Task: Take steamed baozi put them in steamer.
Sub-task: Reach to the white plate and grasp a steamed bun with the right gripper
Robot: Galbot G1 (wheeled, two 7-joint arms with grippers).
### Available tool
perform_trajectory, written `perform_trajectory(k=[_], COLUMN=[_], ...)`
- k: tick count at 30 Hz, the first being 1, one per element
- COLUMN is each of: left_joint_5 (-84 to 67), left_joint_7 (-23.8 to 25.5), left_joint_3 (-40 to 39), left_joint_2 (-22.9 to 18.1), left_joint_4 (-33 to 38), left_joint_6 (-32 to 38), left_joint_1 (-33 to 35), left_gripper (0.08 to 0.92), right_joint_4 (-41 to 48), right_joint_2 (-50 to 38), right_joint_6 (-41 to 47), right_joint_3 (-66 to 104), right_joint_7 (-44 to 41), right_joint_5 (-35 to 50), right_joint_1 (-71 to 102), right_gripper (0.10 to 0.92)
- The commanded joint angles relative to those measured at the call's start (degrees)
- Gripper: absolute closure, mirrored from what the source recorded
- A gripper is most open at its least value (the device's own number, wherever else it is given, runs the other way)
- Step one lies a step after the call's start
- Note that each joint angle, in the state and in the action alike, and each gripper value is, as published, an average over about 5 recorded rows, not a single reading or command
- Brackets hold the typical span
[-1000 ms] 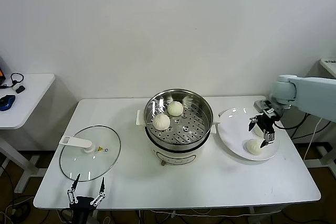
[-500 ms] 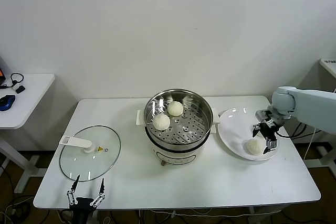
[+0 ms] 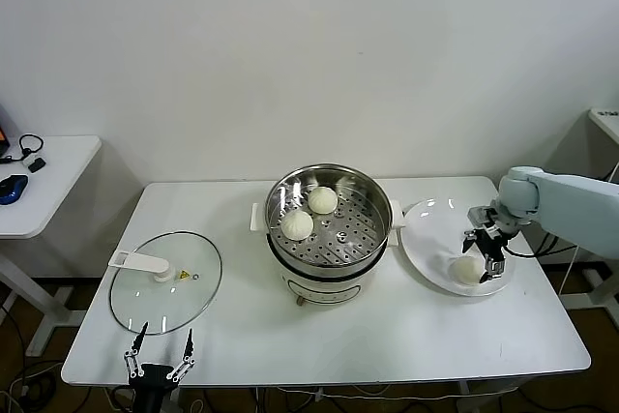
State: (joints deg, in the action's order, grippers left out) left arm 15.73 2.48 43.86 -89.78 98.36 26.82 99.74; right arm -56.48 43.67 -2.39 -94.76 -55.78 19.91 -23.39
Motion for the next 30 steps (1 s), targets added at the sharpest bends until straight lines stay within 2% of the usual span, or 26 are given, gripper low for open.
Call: perform_trajectory(k=[1, 8, 16, 21, 30], left_joint_5=[0.03, 0.04, 0.13, 0.11, 0.18], left_joint_7=[0.01, 0.01, -0.01, -0.03, -0.05], left_joint_3=[0.12, 0.11, 0.17, 0.27, 0.3], left_joint_2=[0.07, 0.03, -0.02, -0.07, -0.05], left_joint_4=[0.18, 0.29, 0.38, 0.55, 0.6], left_joint_6=[-0.02, -0.04, -0.01, 0.05, 0.01], left_joint_1=[0.18, 0.18, 0.27, 0.34, 0.19], left_gripper=[0.177, 0.177, 0.177, 0.177, 0.177], right_joint_4=[0.46, -0.03, -0.27, -0.8, -8.83], right_joint_2=[0.24, -0.16, -0.56, -0.98, -1.21], right_joint_6=[0.09, 0.12, 0.06, -0.08, -5.2], right_joint_3=[1.95, 1.47, 1.63, 2.07, -7.11], right_joint_7=[-0.14, -0.78, -1.02, -1.21, -3.06], right_joint_5=[-0.55, -0.69, -0.64, -0.63, -0.77], right_joint_1=[1.45, 1.14, 0.63, -0.01, -14.15], right_gripper=[0.203, 0.22, 0.342, 0.381, 0.4])
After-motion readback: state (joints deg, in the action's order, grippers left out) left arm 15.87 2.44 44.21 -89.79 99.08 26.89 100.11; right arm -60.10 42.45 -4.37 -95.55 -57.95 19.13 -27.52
